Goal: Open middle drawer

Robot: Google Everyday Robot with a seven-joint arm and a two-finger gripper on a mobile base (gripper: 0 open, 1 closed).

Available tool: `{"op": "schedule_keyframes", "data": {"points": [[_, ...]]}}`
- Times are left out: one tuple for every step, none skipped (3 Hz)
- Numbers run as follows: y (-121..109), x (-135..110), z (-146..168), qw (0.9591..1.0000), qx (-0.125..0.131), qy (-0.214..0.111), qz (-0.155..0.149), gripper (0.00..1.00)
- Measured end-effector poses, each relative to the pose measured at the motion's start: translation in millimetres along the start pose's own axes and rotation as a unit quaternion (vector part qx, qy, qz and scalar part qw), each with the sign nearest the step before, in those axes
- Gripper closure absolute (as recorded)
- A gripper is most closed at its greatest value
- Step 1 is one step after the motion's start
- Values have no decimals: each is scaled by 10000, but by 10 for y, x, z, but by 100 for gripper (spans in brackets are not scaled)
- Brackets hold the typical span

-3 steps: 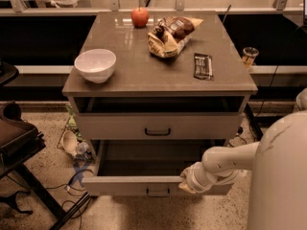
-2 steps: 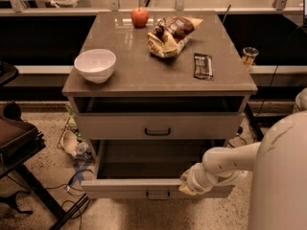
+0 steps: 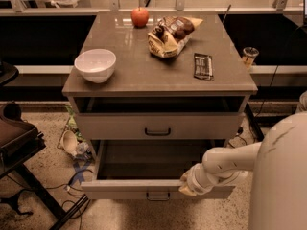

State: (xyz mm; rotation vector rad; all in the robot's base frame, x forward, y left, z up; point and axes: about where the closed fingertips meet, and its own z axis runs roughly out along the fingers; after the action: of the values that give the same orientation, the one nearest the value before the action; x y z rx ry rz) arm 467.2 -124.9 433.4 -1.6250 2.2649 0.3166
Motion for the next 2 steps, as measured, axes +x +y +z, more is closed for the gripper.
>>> {"op": "schedule_keyframes", "data": {"points": [[235,94,-95,9999,-66,23,142,100],[230,94,-95,9999,-66,23,142,100]]}}
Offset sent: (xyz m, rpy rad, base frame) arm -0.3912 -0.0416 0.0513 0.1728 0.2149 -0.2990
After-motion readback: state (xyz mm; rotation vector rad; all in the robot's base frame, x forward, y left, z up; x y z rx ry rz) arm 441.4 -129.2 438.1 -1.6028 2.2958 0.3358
